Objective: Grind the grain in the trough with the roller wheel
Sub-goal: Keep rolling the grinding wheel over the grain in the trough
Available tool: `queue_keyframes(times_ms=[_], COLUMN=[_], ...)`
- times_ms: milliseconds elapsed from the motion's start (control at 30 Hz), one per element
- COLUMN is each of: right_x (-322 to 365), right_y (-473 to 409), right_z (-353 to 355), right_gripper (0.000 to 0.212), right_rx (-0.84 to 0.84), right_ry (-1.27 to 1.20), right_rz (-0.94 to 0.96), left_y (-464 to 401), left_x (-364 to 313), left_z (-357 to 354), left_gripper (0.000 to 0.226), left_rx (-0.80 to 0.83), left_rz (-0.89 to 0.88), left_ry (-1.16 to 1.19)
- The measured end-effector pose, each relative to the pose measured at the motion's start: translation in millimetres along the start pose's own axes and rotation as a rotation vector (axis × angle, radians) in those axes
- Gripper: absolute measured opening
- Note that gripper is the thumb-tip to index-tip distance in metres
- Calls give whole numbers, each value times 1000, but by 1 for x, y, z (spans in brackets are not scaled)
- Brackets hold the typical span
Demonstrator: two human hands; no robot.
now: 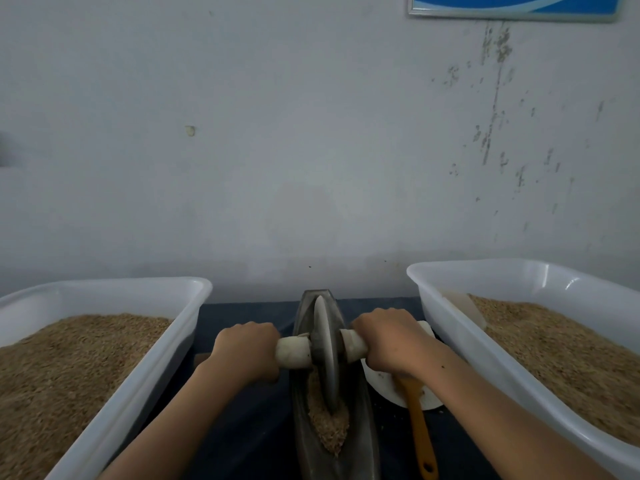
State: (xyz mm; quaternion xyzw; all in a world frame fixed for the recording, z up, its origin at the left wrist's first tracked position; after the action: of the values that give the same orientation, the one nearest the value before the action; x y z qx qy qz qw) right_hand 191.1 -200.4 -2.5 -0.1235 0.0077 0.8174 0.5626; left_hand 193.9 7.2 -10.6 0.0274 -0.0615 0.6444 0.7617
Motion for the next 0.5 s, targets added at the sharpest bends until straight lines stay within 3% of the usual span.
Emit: queue_keyframes(times_ms=[267,500], right_x=[-6,-2], right_y=[-14,2], right_z=[-8,-1], right_gripper=[19,20], right_rx=[-51,27], right_ry=[-73,-32], right_rz=[-76,-12], left_y=[-16,-4], left_x=[-5,0], left_z=[9,3], left_gripper=[34,43], left_rx=[-83,26], left_rz=[3,-18], left_ry=[-20,-7])
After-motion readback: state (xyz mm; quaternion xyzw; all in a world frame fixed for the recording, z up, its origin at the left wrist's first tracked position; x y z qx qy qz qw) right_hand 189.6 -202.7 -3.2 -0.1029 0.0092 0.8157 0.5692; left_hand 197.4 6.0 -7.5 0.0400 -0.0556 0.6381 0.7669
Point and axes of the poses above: each hand's wrist, its own y-axis away from the middle knuckle, its own z-axis out of the back of the hand, x = y × z, the point moved 1 cm from there along -y, towards the middle knuckle, and after that the axes turned 1 degree about y, right-handed, at the moved point
